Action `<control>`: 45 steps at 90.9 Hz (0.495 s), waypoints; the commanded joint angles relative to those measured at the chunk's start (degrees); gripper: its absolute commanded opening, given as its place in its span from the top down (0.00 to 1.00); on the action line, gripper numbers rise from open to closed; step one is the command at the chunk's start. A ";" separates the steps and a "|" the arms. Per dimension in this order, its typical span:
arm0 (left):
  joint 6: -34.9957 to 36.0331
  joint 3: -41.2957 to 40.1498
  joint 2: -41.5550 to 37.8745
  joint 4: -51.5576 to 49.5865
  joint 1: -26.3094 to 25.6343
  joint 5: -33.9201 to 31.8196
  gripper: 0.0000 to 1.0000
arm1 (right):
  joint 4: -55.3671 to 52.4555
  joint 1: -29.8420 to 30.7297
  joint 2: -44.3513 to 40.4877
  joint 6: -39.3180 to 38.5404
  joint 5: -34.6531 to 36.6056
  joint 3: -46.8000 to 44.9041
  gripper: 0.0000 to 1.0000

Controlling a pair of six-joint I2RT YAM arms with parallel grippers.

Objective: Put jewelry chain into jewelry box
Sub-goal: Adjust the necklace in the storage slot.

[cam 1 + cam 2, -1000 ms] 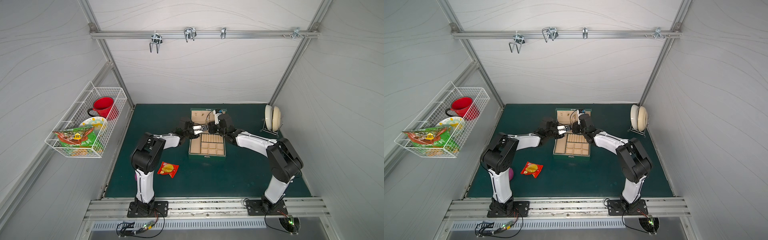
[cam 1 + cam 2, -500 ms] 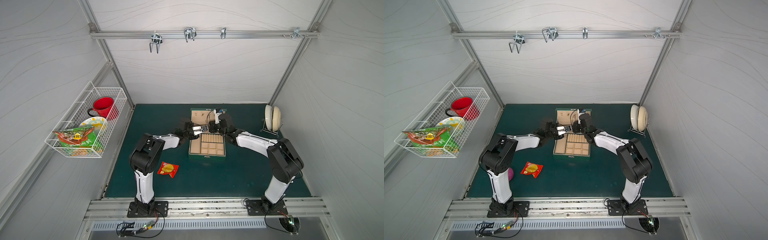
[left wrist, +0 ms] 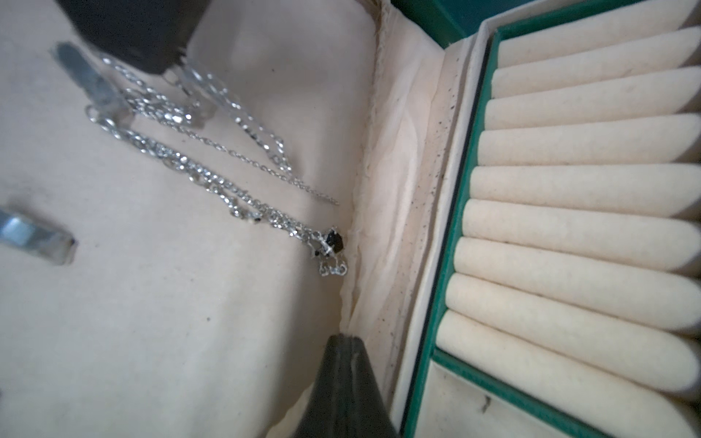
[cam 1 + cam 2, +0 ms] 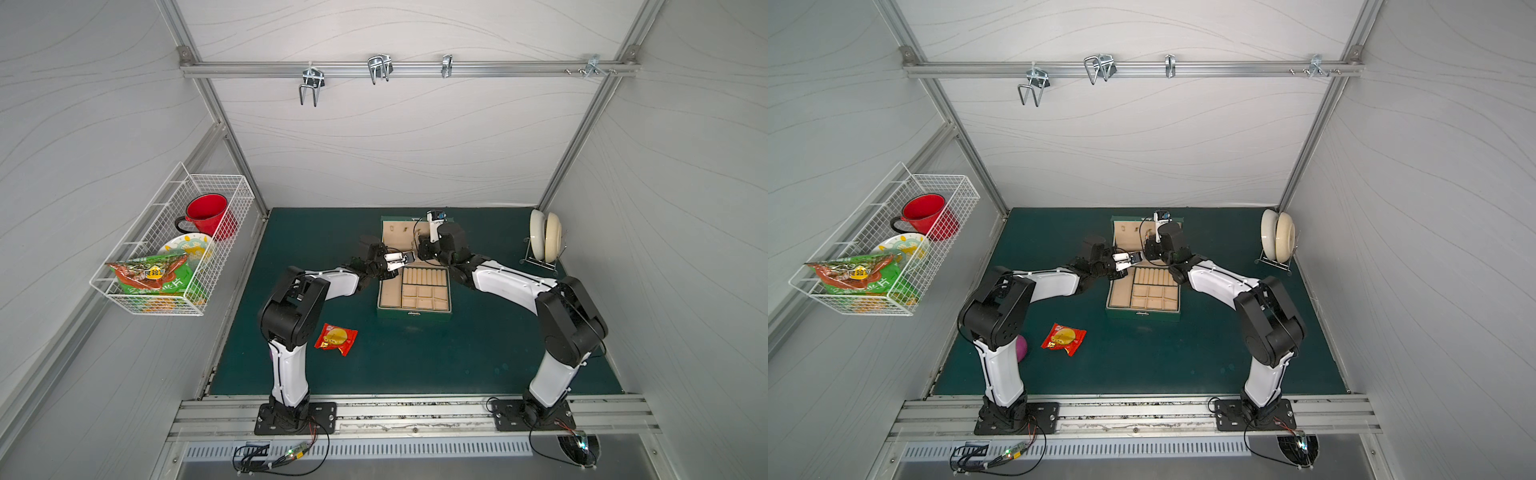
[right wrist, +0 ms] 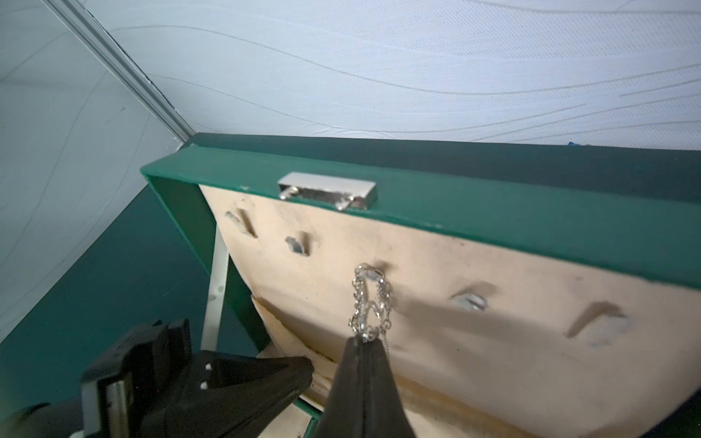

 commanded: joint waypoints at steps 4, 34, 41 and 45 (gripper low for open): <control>-1.41 0.67 -1.52 -1.88 -0.45 2.33 1.00 | 2.14 0.17 0.68 -2.07 2.13 0.93 1.00; -4.64 0.24 -2.36 0.60 -0.45 4.66 1.00 | 3.71 0.14 3.14 -4.10 2.89 0.71 1.00; -5.22 0.31 -2.43 0.62 -0.45 5.25 1.00 | 4.03 0.16 3.45 -4.10 2.90 0.28 1.00; -5.29 0.44 -2.35 0.62 -0.45 5.40 1.00 | 4.29 0.18 3.59 -4.10 2.90 -0.09 1.00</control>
